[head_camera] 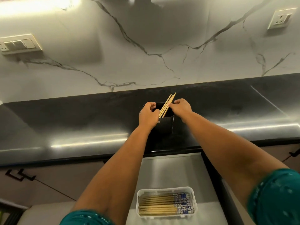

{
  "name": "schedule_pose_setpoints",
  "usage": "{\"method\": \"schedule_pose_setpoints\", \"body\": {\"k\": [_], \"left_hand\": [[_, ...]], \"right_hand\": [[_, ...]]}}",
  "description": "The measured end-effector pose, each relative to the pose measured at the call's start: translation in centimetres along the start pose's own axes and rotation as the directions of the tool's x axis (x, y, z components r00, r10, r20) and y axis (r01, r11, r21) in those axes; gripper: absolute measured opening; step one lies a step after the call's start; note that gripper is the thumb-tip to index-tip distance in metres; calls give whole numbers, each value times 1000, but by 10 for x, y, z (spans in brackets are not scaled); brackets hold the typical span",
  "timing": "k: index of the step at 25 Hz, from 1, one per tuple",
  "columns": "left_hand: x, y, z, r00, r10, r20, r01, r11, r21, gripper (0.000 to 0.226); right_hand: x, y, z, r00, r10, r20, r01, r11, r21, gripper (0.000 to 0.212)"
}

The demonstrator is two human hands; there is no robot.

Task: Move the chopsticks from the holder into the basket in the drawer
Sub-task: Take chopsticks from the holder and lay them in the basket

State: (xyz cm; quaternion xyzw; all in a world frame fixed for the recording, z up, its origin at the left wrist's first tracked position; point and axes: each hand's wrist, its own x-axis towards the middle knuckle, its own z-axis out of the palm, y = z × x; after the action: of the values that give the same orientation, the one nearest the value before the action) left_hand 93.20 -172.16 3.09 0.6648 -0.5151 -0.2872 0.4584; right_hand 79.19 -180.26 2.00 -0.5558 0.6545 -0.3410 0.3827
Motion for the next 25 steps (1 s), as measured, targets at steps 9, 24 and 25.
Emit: {"method": "schedule_pose_setpoints", "body": {"k": [9,24,25], "left_hand": [[25,-38,28,1000,16,-17,-17,997,-80,24],[13,-16,-2,991,20,-134,-45,982,-181,22],[10,-5,-8,989,34,-145,-60,982,-180,24]], "right_hand": [[88,6,31,960,280,34,-278,922,270,50],[37,-60,-5,944,-300,-134,323,926,197,11],[23,-71,-10,925,-342,-165,372,903,215,11]]}}
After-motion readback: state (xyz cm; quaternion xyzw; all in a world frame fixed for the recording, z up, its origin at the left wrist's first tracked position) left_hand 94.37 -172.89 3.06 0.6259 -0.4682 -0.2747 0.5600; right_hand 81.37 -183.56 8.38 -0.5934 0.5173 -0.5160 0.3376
